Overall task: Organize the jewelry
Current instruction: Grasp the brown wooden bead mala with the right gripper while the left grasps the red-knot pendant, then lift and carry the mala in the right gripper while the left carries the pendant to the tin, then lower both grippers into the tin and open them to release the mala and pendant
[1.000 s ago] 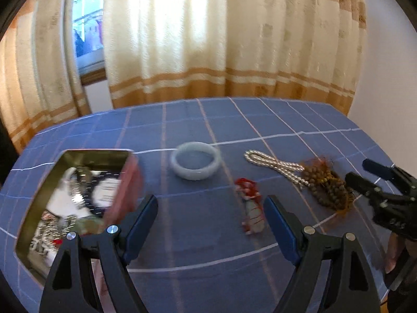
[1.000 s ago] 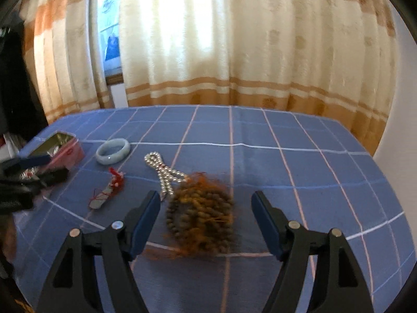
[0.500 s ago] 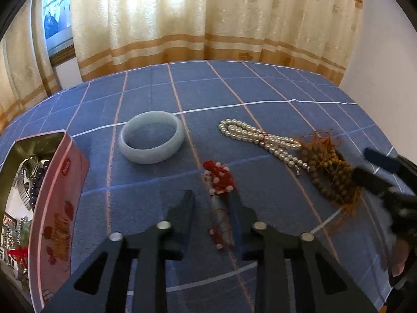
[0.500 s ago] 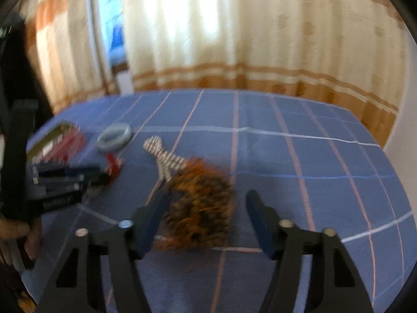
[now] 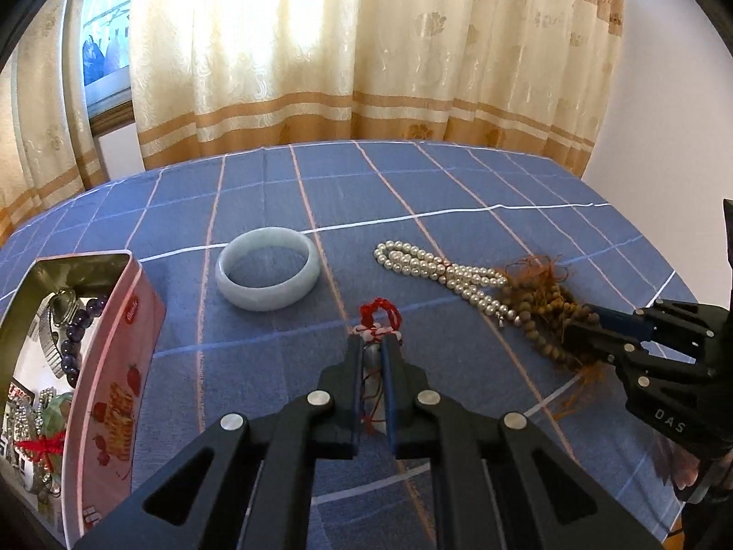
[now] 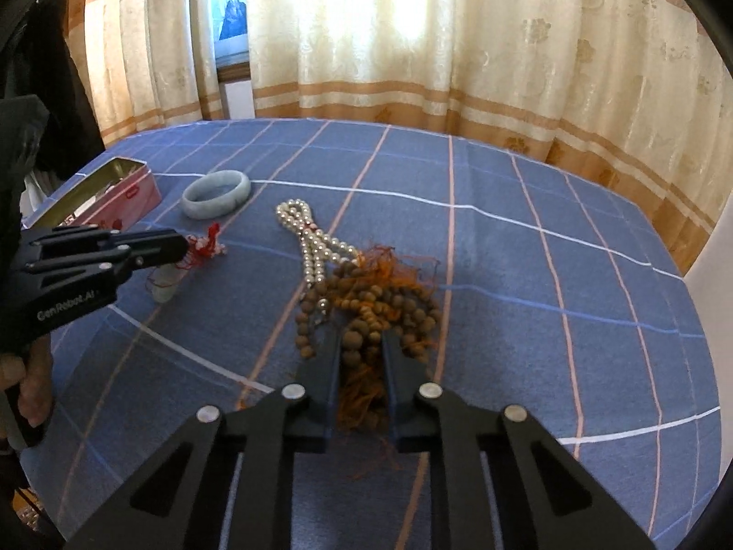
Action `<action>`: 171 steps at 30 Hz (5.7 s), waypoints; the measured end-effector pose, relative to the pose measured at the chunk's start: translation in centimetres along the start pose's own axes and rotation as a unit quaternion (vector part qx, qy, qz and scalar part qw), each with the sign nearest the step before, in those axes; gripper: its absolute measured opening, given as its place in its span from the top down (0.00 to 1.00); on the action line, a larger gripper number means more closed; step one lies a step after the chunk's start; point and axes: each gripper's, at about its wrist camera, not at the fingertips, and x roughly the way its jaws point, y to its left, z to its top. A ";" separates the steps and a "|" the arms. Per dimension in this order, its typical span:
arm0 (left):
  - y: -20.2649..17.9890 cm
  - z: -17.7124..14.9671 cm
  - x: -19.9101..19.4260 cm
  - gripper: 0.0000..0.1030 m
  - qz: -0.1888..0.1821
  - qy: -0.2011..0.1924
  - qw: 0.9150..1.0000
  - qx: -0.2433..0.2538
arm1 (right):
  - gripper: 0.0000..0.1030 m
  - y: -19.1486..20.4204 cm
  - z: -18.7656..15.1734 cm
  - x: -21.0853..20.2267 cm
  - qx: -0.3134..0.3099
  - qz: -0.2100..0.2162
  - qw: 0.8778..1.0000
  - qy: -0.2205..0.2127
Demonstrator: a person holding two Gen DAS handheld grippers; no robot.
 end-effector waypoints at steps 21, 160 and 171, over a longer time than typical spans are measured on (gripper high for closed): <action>0.0 0.0 -1.7 0.93 0.020 -0.051 0.998 0.001 | 0.86 -0.6 0.1 -2.6 0.027 -0.011 0.997 -0.078; 21.4 -5.8 -9.8 0.93 0.190 -0.044 0.967 -0.161 | 0.86 26.8 5.5 2.0 -0.167 0.190 0.965 -0.075; 21.4 -5.8 -9.2 0.90 0.182 -0.018 0.968 -0.171 | 0.79 26.6 5.4 2.7 -0.160 0.204 0.964 -0.059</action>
